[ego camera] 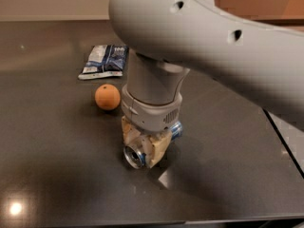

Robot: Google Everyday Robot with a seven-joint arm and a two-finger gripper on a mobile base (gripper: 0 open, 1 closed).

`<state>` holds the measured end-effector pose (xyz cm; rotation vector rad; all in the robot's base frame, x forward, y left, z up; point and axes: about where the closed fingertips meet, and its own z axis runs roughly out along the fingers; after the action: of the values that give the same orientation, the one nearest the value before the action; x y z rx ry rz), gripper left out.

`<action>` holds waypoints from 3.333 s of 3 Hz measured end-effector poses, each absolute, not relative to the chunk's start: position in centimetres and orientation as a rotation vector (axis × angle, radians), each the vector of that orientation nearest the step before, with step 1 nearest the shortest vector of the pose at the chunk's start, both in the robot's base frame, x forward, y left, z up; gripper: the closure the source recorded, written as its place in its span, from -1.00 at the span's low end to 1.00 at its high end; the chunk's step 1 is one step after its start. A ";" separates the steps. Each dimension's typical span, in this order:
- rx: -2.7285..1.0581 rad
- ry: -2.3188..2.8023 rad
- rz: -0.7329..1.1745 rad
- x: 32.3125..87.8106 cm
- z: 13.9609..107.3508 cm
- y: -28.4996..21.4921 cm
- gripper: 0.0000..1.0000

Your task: Place redbull can upright

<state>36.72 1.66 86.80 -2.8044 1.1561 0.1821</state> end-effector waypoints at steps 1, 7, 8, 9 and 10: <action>-2.685 1.179 0.340 37.3 90.5 1.6 1.00; -1.610 1.123 1.177 40.3 99.6 -0.6 1.00; -1.527 1.143 1.225 41.9 98.1 -1.8 1.00; -1.481 1.139 1.262 43.3 96.5 -2.7 1.00; -1.441 1.156 1.277 44.7 95.0 -3.6 1.00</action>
Offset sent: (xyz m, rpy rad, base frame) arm 0.0185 0.0023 0.1340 0.5402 0.3502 -0.1079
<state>44.74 -3.64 94.99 -1.4411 1.1557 1.2766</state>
